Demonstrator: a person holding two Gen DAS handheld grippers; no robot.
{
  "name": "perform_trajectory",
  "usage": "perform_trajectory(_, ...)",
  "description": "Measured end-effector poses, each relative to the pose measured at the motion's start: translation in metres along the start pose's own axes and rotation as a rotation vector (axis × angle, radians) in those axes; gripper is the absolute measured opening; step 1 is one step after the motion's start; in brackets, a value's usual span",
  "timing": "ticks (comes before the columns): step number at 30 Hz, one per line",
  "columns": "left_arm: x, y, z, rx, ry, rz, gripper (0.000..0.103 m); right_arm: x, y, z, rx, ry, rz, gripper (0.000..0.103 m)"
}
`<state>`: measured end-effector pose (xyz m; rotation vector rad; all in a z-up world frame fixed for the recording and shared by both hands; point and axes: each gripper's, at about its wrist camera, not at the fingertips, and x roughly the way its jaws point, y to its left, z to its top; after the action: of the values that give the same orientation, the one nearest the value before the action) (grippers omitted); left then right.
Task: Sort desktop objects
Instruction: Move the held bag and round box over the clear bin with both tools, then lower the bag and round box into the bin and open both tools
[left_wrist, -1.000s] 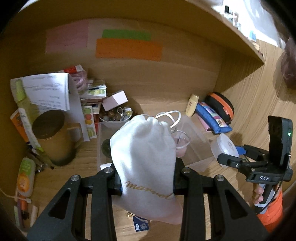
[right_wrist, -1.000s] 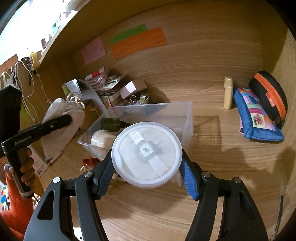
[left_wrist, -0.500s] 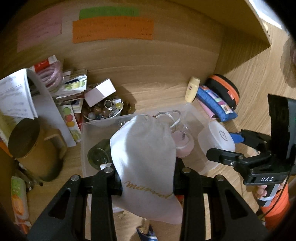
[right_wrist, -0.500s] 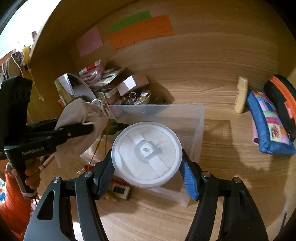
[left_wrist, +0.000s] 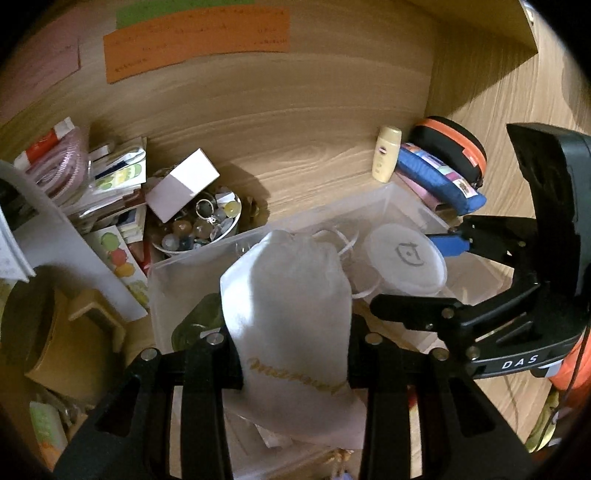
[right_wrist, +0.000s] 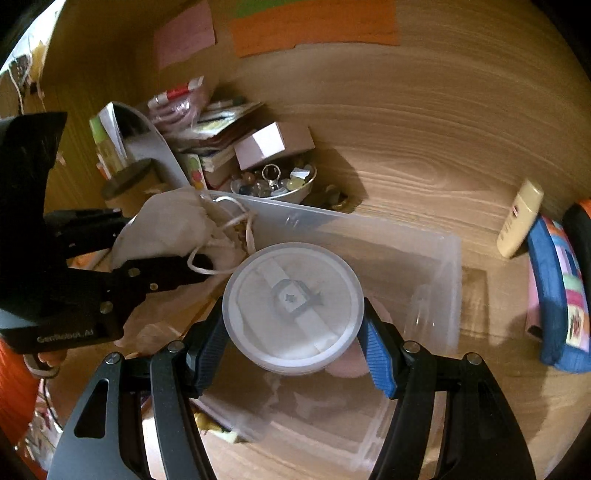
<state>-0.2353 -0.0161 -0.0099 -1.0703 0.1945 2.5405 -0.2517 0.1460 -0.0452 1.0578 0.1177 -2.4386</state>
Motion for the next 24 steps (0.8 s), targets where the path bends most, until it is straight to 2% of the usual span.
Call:
perform_trajectory(8, 0.011, 0.004, -0.001, 0.012, 0.013, -0.013, 0.04, 0.011, 0.01, 0.006, -0.052, 0.012, -0.039, 0.062)
perform_trajectory(19, 0.01, 0.019, 0.001, -0.083, 0.016, -0.048, 0.042, 0.023, 0.017, 0.019, -0.111, 0.056, -0.063, 0.063)
perform_trajectory(24, 0.002, 0.026, 0.002, -0.131, 0.001, -0.083, 0.061, 0.028, 0.023, 0.018, -0.153, 0.072, -0.093, 0.063)
